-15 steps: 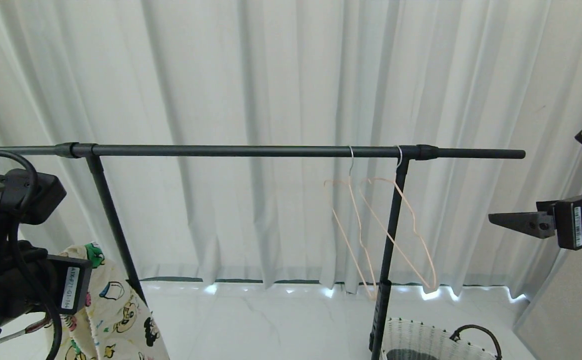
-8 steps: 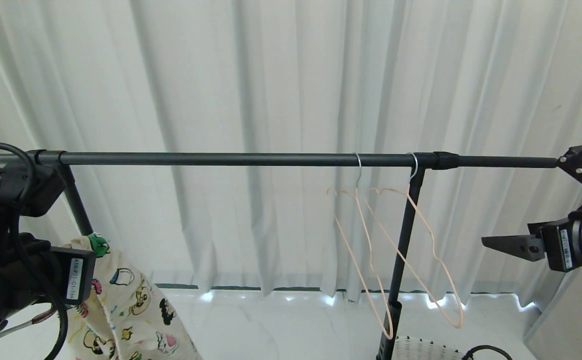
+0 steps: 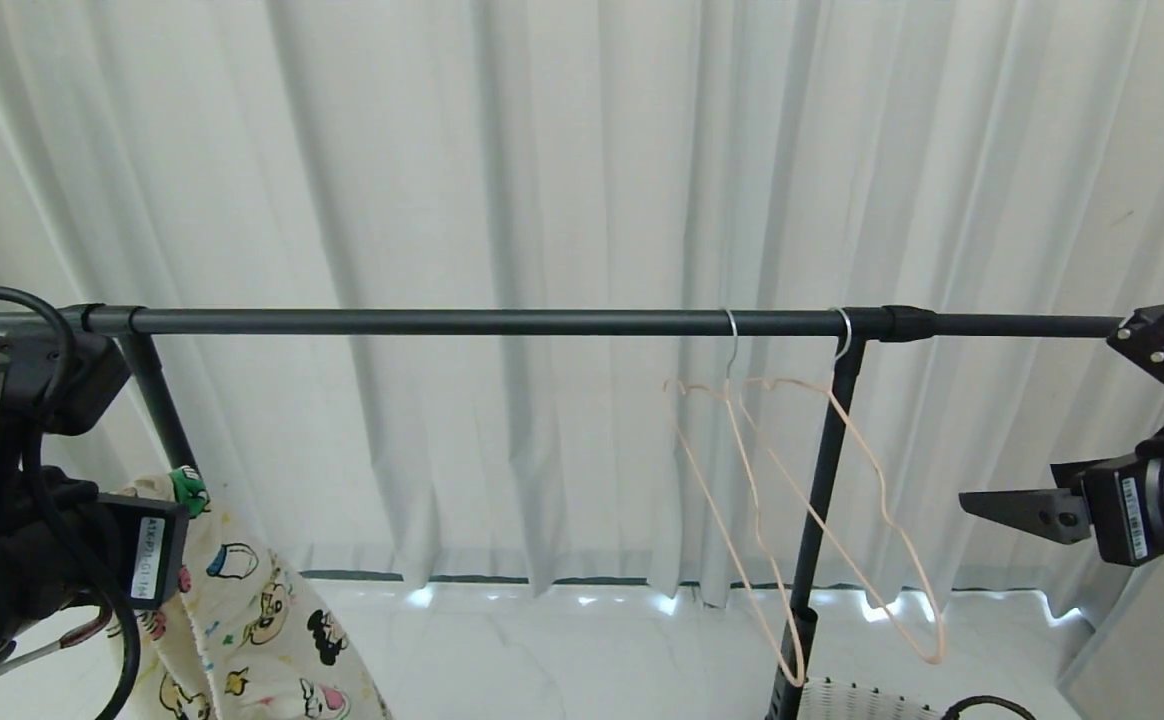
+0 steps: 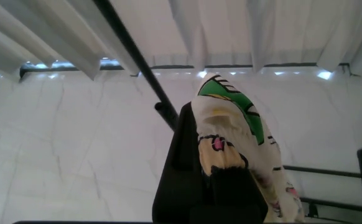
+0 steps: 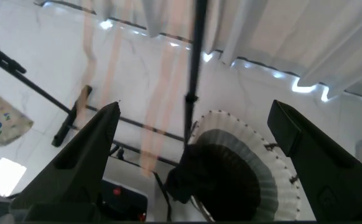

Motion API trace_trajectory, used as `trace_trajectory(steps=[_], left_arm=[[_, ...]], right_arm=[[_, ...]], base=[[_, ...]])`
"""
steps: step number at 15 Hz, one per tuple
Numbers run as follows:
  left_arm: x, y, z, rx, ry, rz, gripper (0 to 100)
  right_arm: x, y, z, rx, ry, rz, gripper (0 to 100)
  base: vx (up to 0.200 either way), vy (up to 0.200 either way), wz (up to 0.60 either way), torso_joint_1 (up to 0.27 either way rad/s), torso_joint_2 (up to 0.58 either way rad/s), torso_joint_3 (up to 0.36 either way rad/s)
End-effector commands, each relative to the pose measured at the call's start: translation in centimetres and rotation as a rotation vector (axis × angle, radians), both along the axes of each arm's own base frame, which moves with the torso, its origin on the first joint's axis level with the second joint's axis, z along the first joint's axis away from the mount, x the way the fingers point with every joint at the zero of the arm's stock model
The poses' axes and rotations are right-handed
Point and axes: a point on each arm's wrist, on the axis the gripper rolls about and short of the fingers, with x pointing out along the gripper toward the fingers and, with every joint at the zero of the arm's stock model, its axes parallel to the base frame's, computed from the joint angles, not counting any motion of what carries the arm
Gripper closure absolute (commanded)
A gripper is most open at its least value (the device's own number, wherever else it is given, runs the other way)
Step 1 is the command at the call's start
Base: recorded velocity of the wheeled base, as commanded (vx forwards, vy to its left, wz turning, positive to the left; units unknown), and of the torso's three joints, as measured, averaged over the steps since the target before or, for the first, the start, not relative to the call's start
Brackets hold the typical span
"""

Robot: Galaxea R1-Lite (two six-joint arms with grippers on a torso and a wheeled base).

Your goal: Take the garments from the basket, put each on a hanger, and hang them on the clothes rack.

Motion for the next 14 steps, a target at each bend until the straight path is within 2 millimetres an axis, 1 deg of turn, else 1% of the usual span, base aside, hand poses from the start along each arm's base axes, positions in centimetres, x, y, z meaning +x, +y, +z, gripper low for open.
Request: trace_trajectory(steps=[1, 4, 6, 8, 11, 14], left_arm=[[-0.1, 0.0, 0.0, -0.003, 0.0, -0.003, 100], [-0.1, -0.1, 0.0, -0.005, -0.003, -0.011, 100], [-0.1, -0.3, 0.0, -0.004, -0.002, -0.02, 100], [-0.1, -0.3, 0.0, -0.005, -0.002, -0.019, 100], [-0.5, -0.1, 0.1, -0.011, -0.015, -0.014, 100], [-1.3, 0.3, 0.1, -0.014, -0.029, -0.018, 100]], right_arm=[[0.1, 0.1, -0.1, -0.002, 0.002, 0.003, 0], [0.2, 0.1, -0.1, -0.006, 0.006, 0.0, 0], [0.9, 0.4, -0.6, -0.024, 0.027, -0.015, 0], [1.9, 0.6, -1.2, -0.055, 0.044, -0.046, 0], [4.3, 1.5, -2.2, -0.064, 0.063, -0.049, 0], [6.7, 2.4, -4.0, -0.051, 0.1, -0.069, 0]], base=[[0.0, 0.0, 0.0, 0.0, 0.0, 0.0], [0.0, 0.0, 0.0, 0.0, 0.0, 0.0], [0.0, 0.0, 0.0, 0.0, 0.0, 0.0], [0.0, 0.0, 0.0, 0.0, 0.0, 0.0], [0.0, 0.0, 0.0, 0.0, 0.0, 0.0], [0.0, 0.0, 0.0, 0.0, 0.0, 0.0]])
